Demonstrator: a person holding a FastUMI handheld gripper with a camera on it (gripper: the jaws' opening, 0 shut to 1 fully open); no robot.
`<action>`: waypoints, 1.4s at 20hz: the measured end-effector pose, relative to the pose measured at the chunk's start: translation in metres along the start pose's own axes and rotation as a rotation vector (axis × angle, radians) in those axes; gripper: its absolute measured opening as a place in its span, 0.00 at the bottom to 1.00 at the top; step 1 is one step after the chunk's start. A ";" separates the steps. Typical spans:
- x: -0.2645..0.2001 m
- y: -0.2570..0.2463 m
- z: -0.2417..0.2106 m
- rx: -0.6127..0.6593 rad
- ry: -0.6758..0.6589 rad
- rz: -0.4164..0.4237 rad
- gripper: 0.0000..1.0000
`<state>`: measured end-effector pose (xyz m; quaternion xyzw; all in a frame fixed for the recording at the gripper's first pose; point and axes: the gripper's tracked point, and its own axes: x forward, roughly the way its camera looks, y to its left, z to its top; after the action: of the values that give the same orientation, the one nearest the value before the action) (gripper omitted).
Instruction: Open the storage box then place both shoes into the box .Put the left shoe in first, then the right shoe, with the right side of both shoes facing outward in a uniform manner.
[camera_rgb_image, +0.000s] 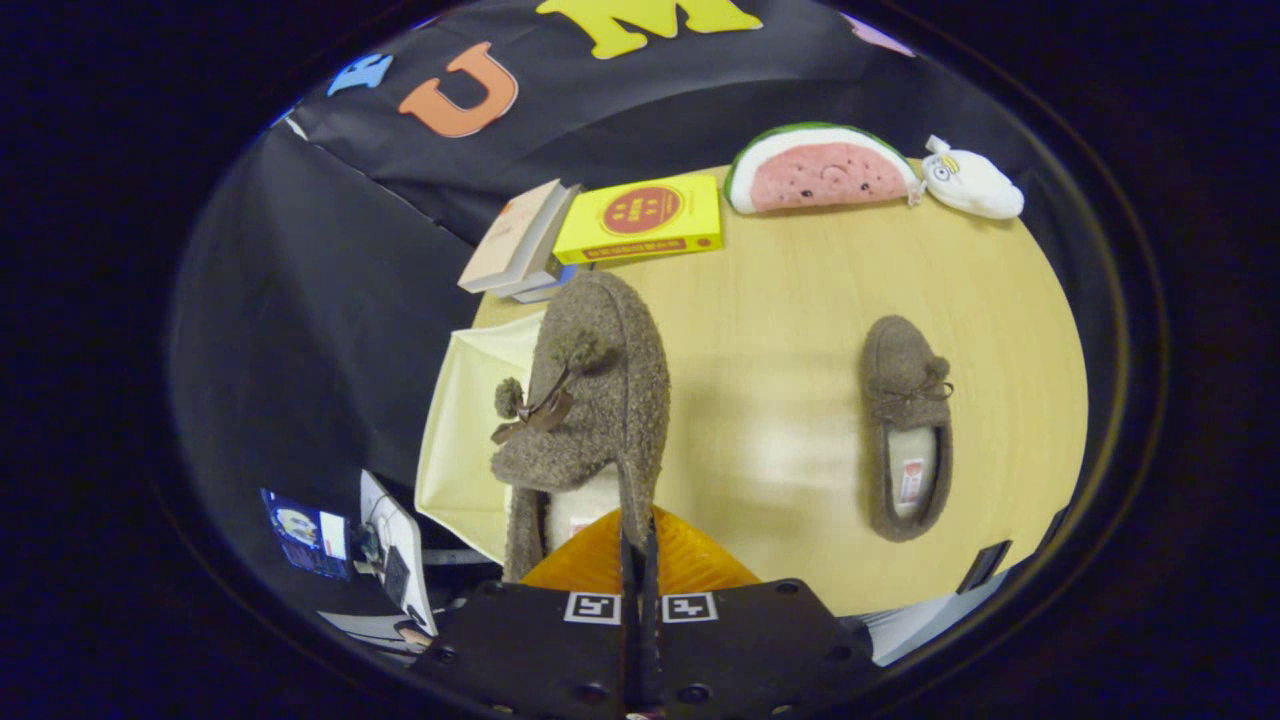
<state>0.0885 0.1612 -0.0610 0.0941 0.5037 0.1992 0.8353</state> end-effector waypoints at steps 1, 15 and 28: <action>-0.004 0.014 0.006 -0.020 -0.016 0.007 0.00; 0.126 0.151 -0.008 -0.036 0.027 -0.117 0.01; 0.252 0.147 -0.052 0.023 0.140 -0.296 0.00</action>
<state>0.1122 0.3993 -0.2353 0.0144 0.5712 0.0744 0.8173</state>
